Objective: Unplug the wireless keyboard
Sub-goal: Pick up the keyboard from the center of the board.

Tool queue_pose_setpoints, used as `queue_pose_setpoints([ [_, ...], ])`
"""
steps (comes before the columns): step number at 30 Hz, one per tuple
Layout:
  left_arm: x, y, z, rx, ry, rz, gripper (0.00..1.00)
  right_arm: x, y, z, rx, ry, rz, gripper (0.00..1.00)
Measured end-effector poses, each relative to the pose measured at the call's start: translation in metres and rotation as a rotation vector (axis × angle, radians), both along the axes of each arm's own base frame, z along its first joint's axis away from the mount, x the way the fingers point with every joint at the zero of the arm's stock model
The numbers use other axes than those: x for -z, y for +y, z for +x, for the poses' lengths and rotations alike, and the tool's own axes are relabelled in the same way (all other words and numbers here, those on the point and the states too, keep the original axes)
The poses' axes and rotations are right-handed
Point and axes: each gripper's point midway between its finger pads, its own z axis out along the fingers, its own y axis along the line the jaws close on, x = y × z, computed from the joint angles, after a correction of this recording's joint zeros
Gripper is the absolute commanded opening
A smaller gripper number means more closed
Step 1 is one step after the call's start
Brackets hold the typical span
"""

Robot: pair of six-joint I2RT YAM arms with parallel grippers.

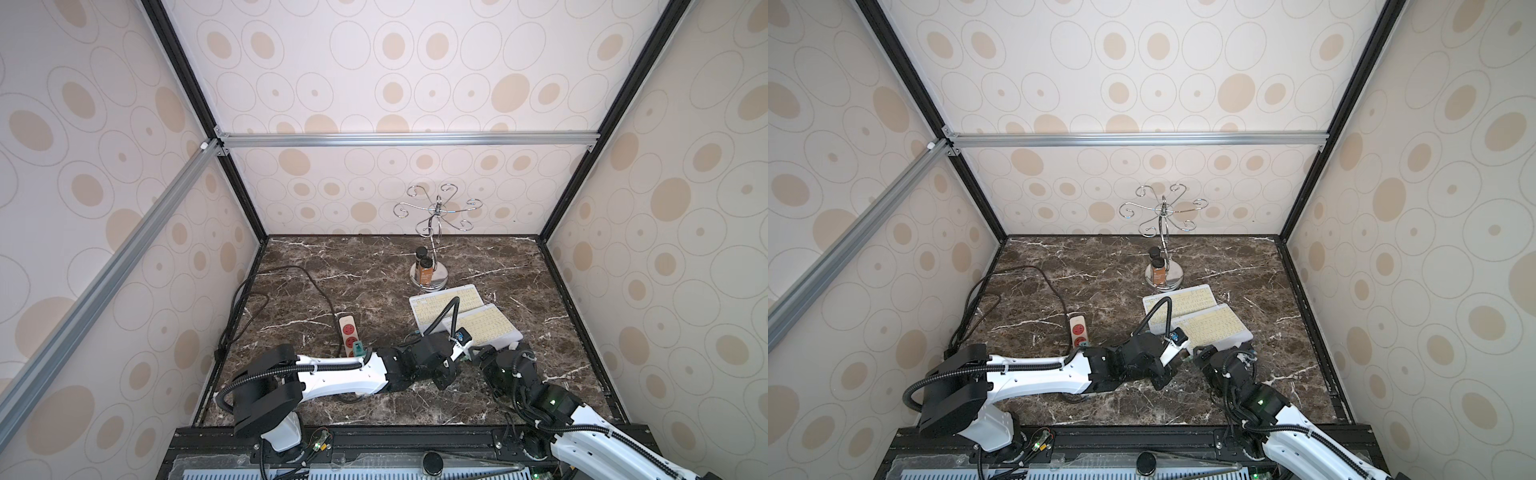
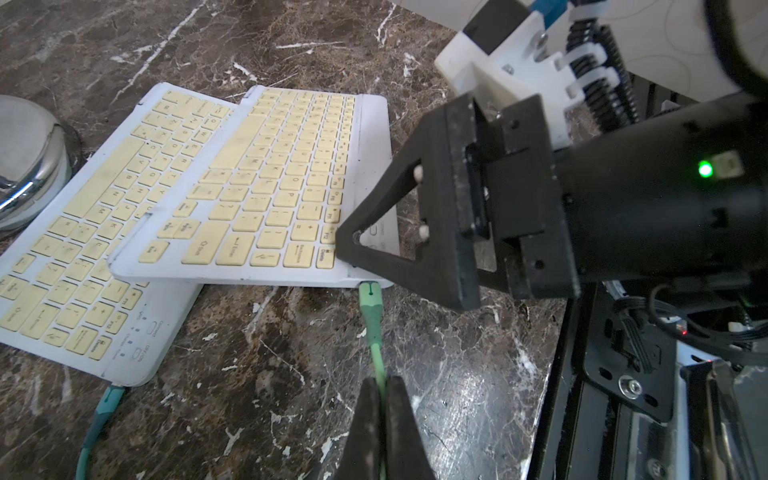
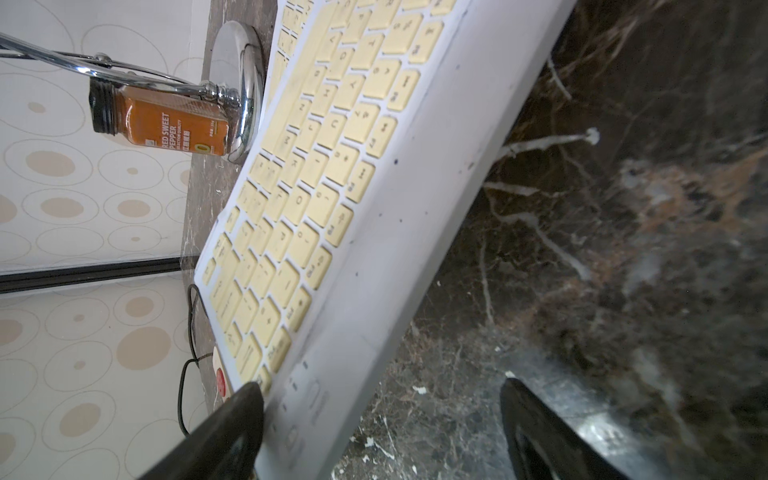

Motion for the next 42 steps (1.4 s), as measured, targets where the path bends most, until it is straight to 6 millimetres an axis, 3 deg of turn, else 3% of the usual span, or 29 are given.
queue_pose_setpoints([
  [8, -0.001, -0.001, -0.003, 0.014, 0.012, -0.008, 0.00, 0.001, -0.002, 0.006, 0.046, -0.045, 0.042, 0.90],
  [16, -0.006, -0.002, -0.007, 0.029, 0.024, -0.031, 0.00, -0.011, -0.012, 0.014, 0.128, -0.147, 0.111, 0.74],
  [30, 0.001, 0.000, -0.016, 0.056, 0.061, -0.043, 0.00, -0.018, -0.021, 0.023, 0.214, -0.221, 0.156, 0.59],
  [42, -0.003, -0.003, -0.019, 0.073, 0.069, -0.067, 0.00, -0.018, -0.019, 0.028, 0.230, -0.233, 0.167, 0.52],
])
